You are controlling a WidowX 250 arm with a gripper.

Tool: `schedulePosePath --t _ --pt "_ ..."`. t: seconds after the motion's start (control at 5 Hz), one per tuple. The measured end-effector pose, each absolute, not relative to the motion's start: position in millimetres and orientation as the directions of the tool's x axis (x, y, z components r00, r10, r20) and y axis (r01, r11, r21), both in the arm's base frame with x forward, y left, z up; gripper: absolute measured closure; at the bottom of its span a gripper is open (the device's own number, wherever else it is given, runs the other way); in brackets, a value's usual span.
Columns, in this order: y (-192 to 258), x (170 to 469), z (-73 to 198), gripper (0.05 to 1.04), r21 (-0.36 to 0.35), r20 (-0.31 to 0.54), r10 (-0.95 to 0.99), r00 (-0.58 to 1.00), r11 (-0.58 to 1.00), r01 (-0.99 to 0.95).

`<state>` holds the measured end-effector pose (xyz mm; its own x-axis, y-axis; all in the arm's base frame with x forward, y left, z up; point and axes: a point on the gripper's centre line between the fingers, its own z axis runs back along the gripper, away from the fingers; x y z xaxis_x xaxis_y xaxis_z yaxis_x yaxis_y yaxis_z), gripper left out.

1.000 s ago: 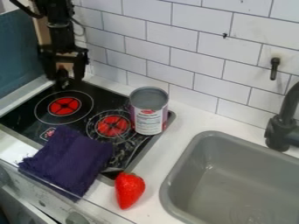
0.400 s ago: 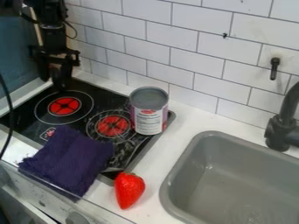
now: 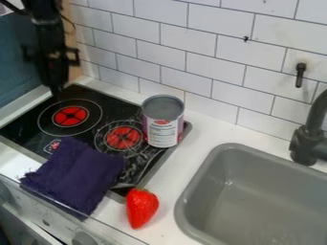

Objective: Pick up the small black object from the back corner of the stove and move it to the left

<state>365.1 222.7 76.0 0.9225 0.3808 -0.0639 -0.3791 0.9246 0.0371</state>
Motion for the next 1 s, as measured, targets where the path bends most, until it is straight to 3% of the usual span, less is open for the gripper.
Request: schedulePosePath --t 0.2,0.4,0.8,1.0 --pt "222 336 108 0.711 0.018 -0.033 0.376 0.926 0.926 -0.376" --pt "222 307 120 0.711 0.028 -0.055 0.350 0.935 0.937 -0.349" --pt "211 239 111 0.710 0.072 -0.180 0.310 0.933 0.951 -0.302" --pt "203 224 101 0.711 0.085 -0.210 0.281 0.936 0.959 -0.269"
